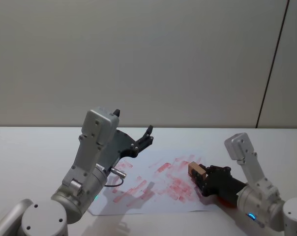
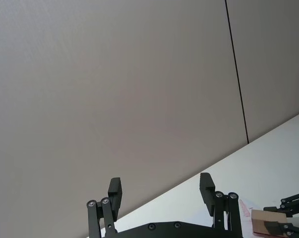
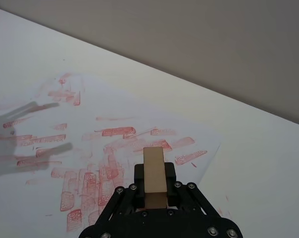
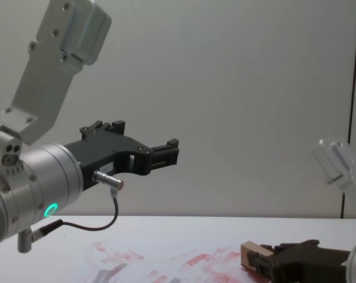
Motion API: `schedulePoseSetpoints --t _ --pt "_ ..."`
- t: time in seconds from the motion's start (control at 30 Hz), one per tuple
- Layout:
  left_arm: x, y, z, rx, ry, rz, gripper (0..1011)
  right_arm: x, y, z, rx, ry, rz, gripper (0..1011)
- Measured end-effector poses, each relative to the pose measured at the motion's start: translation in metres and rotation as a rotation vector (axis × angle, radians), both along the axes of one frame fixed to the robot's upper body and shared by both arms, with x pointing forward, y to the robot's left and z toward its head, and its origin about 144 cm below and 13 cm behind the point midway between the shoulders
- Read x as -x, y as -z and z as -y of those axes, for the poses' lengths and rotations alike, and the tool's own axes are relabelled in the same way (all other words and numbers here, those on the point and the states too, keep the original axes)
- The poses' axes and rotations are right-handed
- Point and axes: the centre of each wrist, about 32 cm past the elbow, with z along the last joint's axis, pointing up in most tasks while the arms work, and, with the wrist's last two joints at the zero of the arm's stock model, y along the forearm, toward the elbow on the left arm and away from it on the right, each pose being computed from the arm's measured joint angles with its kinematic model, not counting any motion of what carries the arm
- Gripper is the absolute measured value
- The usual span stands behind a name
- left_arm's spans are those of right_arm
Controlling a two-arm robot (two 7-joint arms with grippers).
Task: Use the one hand to pick up the stamp and affix it onto the A4 paper.
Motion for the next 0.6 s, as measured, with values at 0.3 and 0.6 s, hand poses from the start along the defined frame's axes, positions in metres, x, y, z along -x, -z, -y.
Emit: schedulePoseSetpoints --t 0.3,0.6 --pt "0.0 0.0 0.0 0.0 0.0 0.0 1002 -0.0057 0.0026 -0.0042 0.013 -0.006 -0.017 216" --pt "0.0 0.0 0.0 0.0 0.0 0.0 1002 -0.008 0.0033 -0.0047 0.026 -0.012 -0.032 216"
